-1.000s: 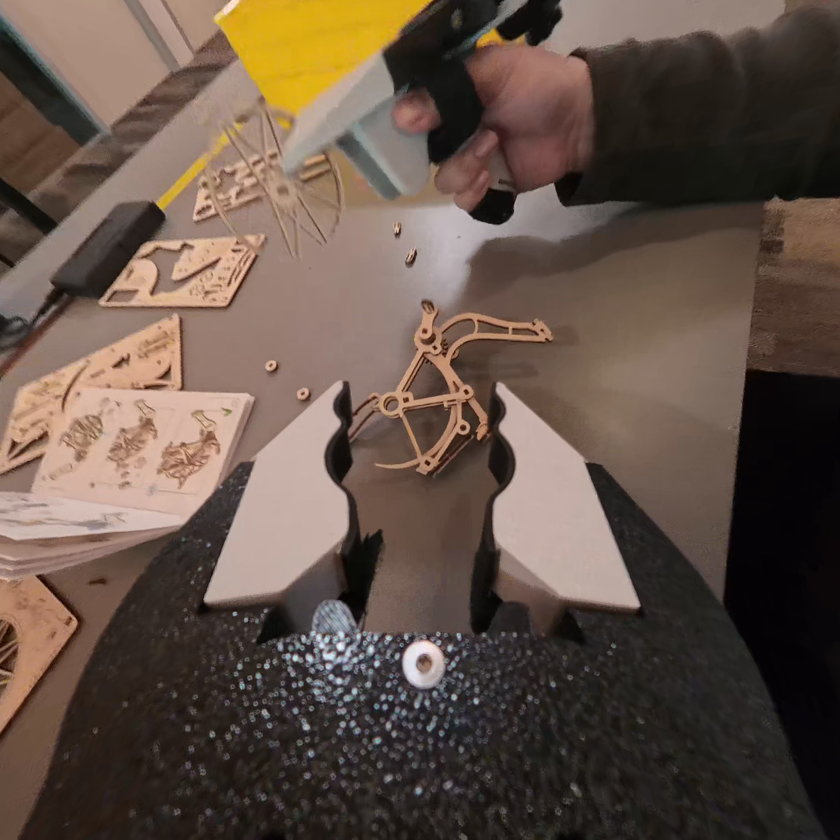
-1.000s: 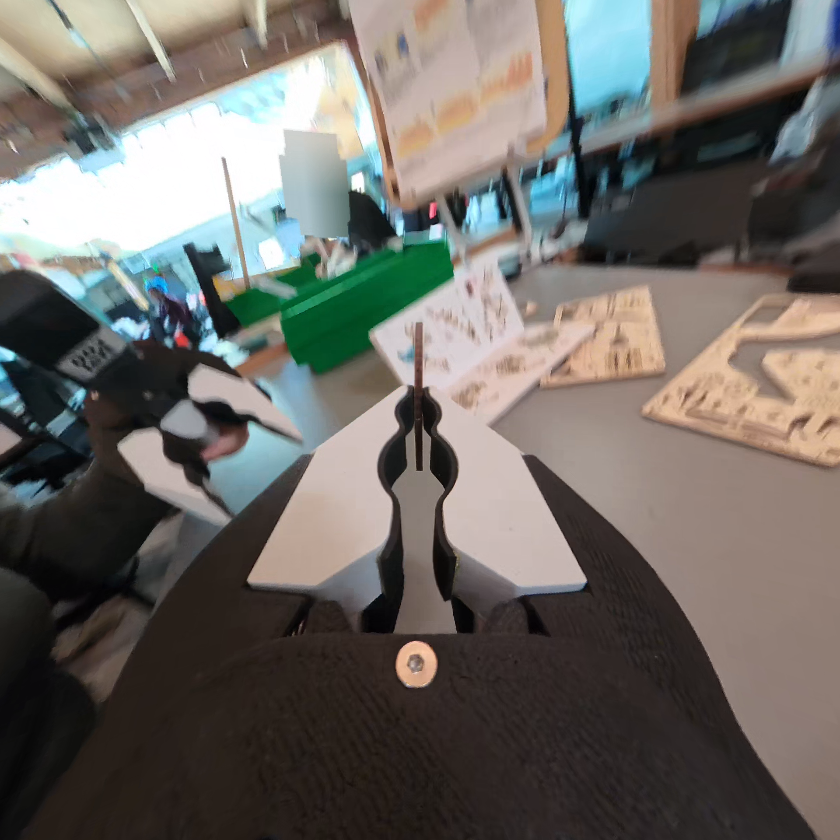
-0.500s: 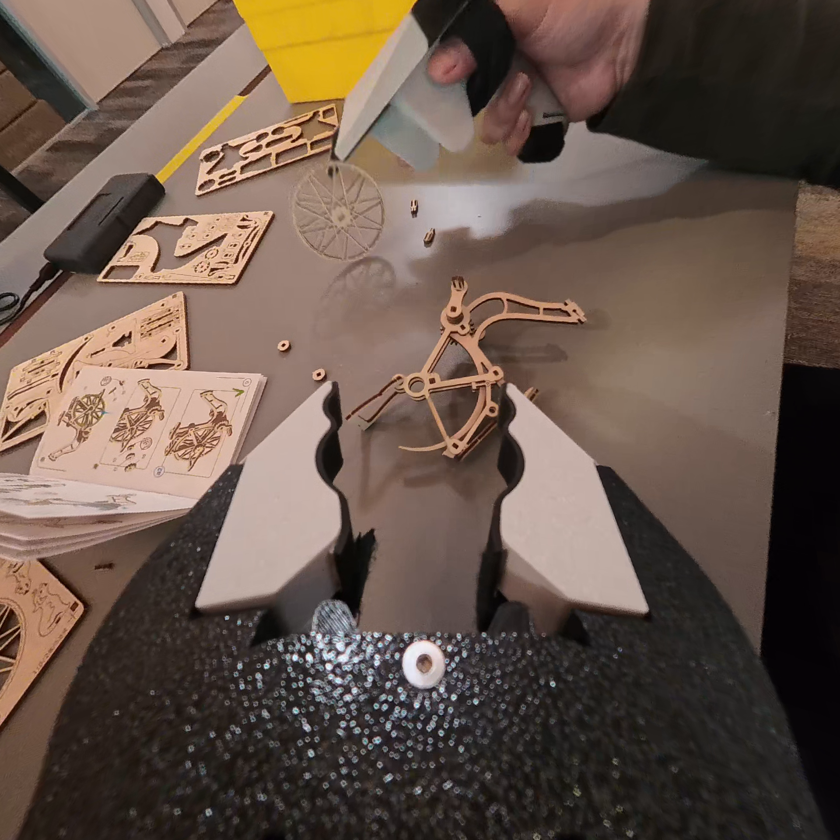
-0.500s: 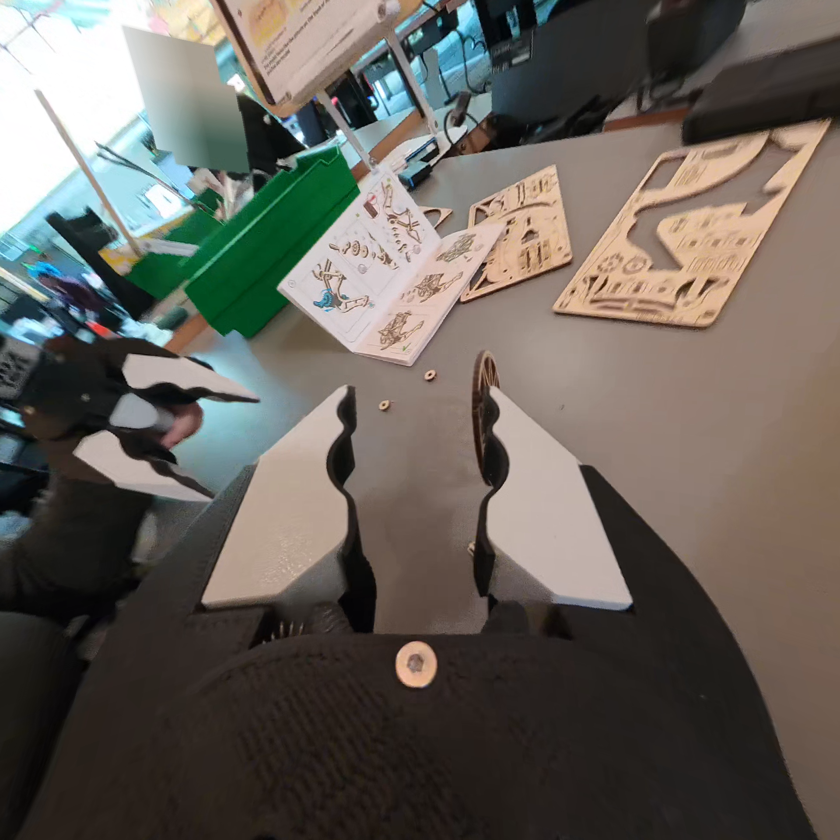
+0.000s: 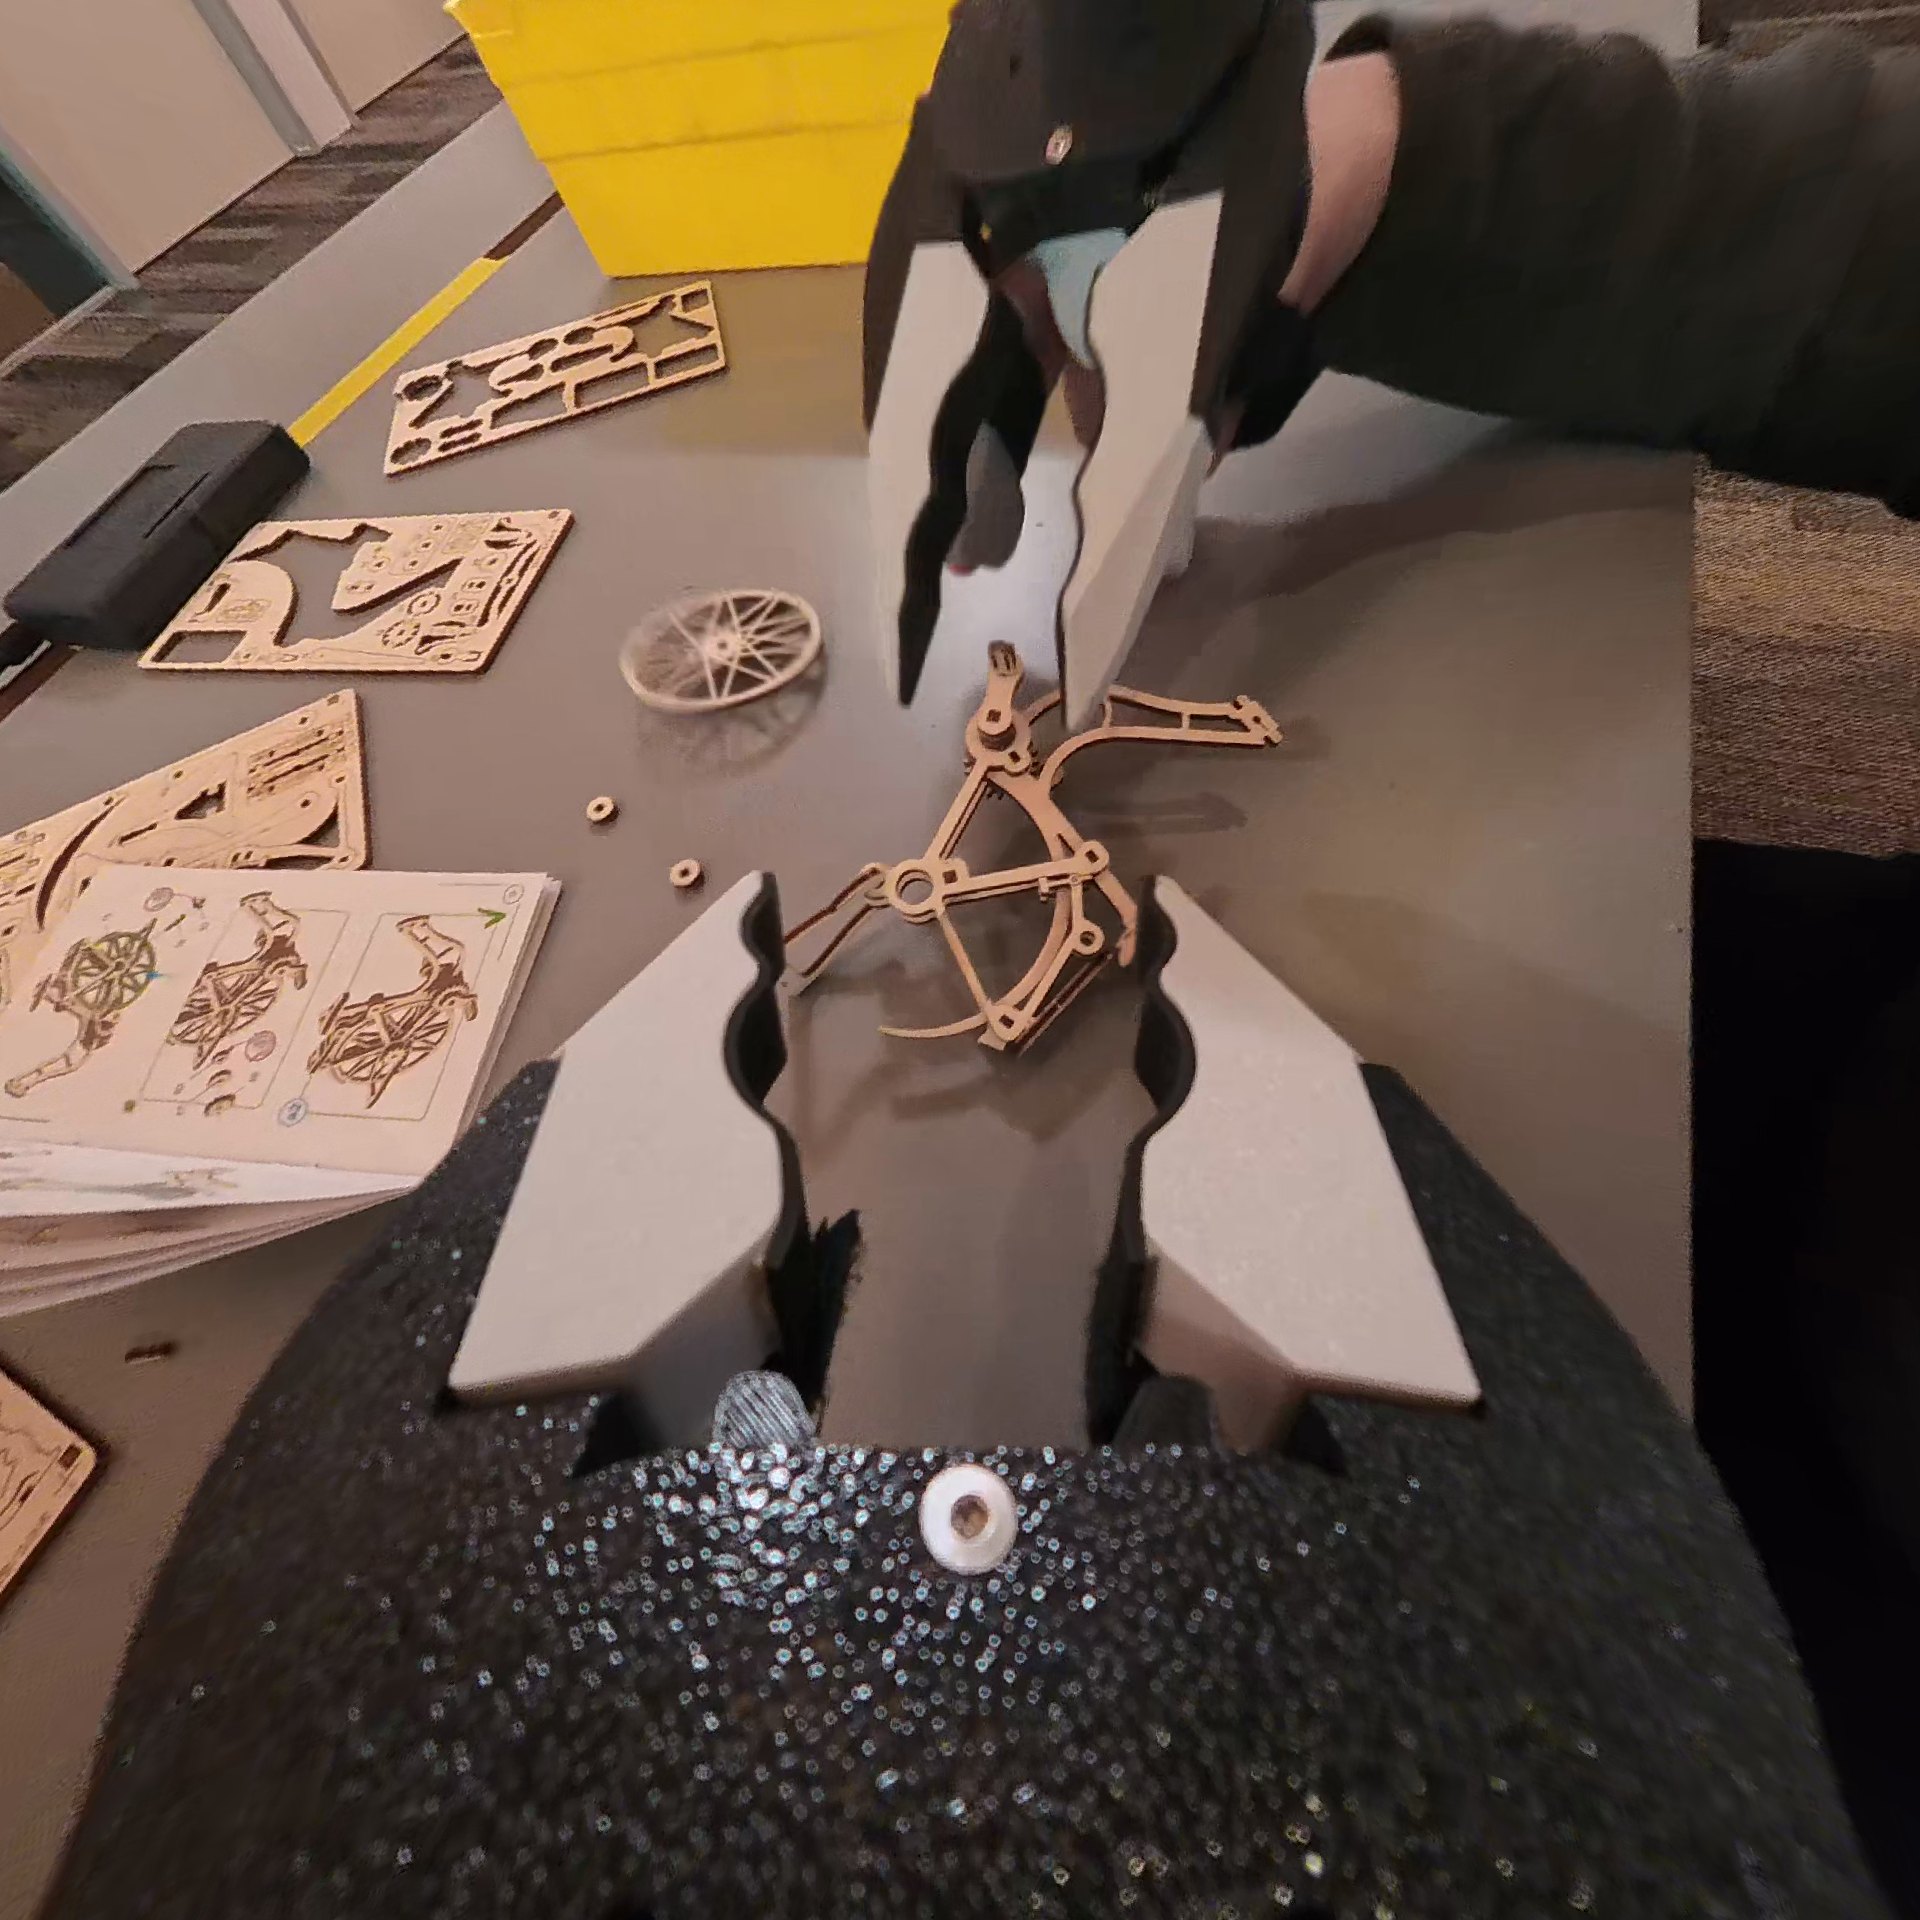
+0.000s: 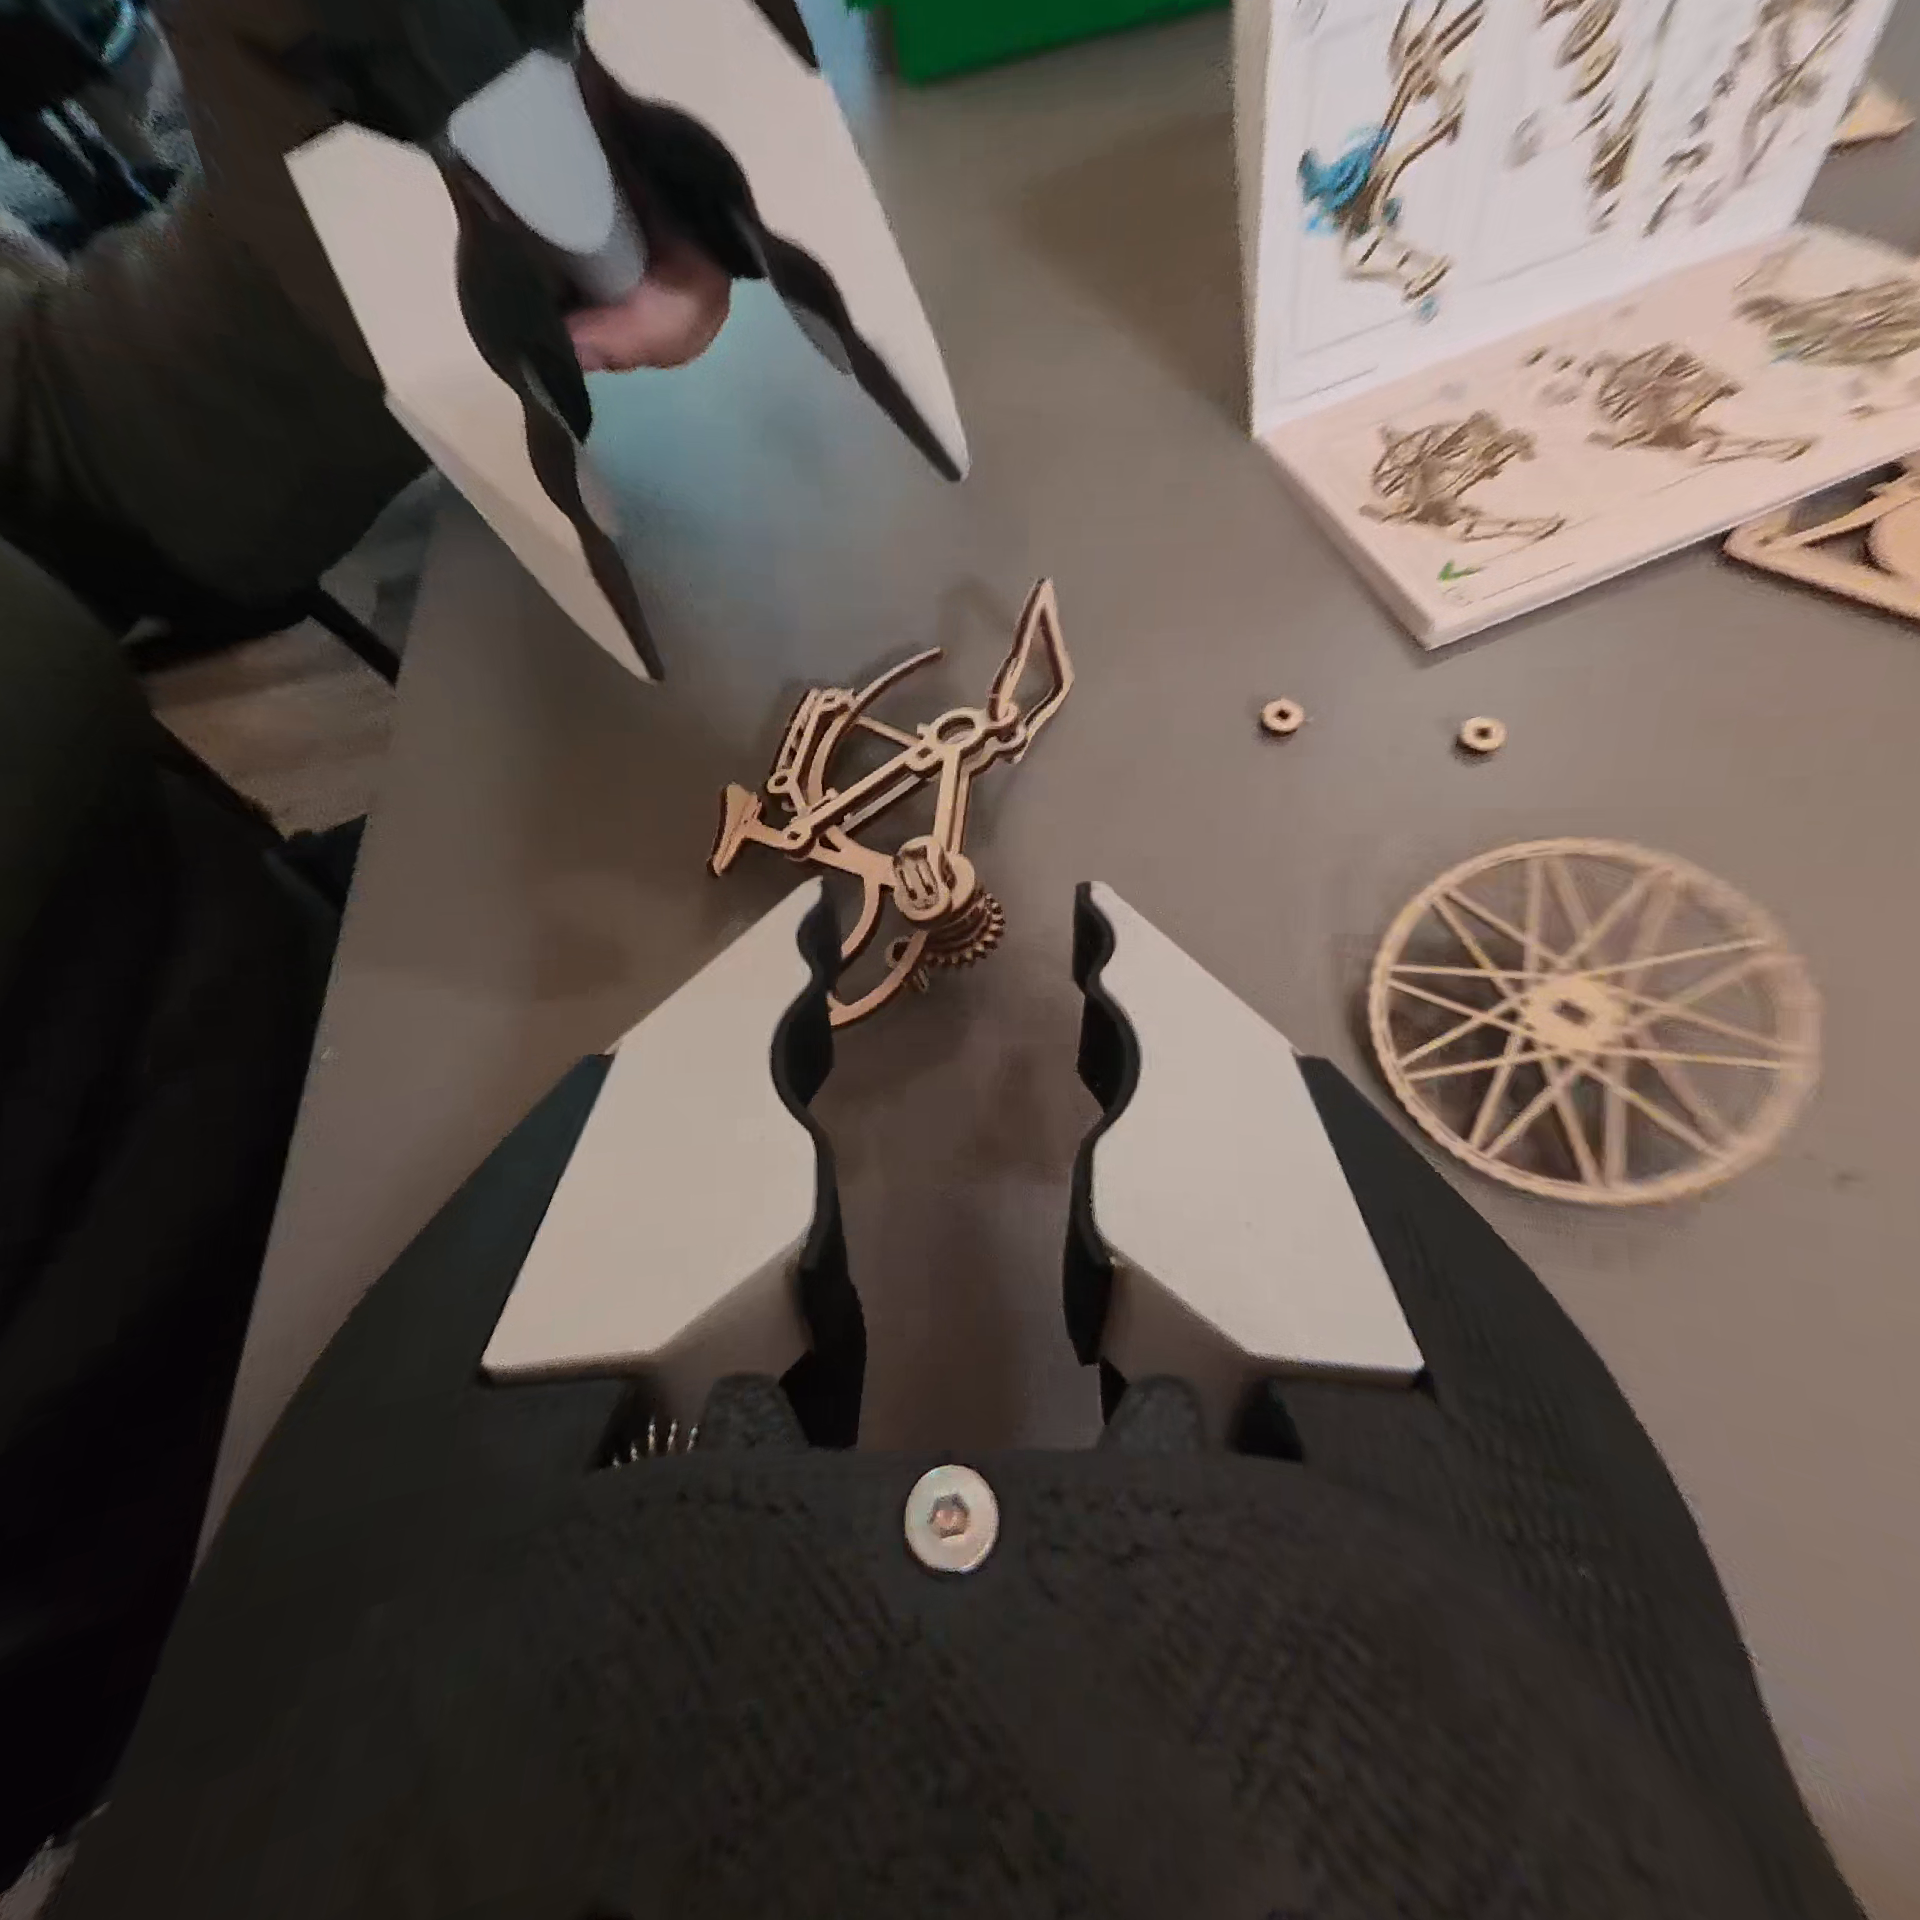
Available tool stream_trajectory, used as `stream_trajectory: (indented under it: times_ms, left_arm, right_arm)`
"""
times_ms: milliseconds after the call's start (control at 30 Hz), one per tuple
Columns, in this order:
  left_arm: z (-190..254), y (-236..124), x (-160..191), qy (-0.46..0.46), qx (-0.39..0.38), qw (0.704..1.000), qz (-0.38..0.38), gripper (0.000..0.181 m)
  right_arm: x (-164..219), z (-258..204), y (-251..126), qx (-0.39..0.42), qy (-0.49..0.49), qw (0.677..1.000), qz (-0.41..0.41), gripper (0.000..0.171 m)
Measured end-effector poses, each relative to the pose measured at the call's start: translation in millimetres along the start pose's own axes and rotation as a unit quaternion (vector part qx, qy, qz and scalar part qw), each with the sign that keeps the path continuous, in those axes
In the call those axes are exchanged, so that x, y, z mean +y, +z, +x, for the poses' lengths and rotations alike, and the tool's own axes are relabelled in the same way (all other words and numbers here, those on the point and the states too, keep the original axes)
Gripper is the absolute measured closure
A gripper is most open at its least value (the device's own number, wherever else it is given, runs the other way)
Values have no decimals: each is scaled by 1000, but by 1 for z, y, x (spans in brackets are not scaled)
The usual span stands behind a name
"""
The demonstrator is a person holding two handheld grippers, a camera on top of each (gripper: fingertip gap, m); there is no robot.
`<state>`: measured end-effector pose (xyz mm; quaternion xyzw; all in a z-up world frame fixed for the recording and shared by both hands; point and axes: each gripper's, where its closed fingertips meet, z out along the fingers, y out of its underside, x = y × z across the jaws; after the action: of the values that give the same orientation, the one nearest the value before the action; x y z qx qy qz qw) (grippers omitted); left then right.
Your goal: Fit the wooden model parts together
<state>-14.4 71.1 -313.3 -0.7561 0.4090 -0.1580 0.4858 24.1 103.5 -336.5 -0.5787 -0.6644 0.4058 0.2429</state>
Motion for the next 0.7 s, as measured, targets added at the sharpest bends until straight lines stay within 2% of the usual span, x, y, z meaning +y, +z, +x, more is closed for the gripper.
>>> stream_trajectory:
  times_ms: [33,67,133,267,367,467,567,700]
  left_arm:
    - [2,1,-1,1,3,1000,1,115]
    - [3,1,-1,4,6,1000,2,114]
    - [5,2,-1,15,10,1000,1,112]
    - [15,1,-7,44,25,998,25,95]
    - [17,-2,-19,68,21,995,65,91]
    - [10,-3,-26,150,-38,985,76,97]
    - [4,1,-26,232,-102,966,53,107]
    - [-1,8,-26,254,-139,956,38,112]
  right_arm:
    - [3,-2,4,-6,-5,1000,-8,135]
    - [5,-5,6,-12,-10,1000,-14,147]
    - [3,-8,8,-20,-16,1000,-4,155]
    - [-2,6,3,12,9,1000,18,156]
    - [-16,8,-6,-21,92,992,80,156]
    - [-34,11,-19,-61,166,972,152,156]
    - [-45,13,-31,-90,210,953,200,156]
    - [-48,12,-34,-107,229,944,213,156]
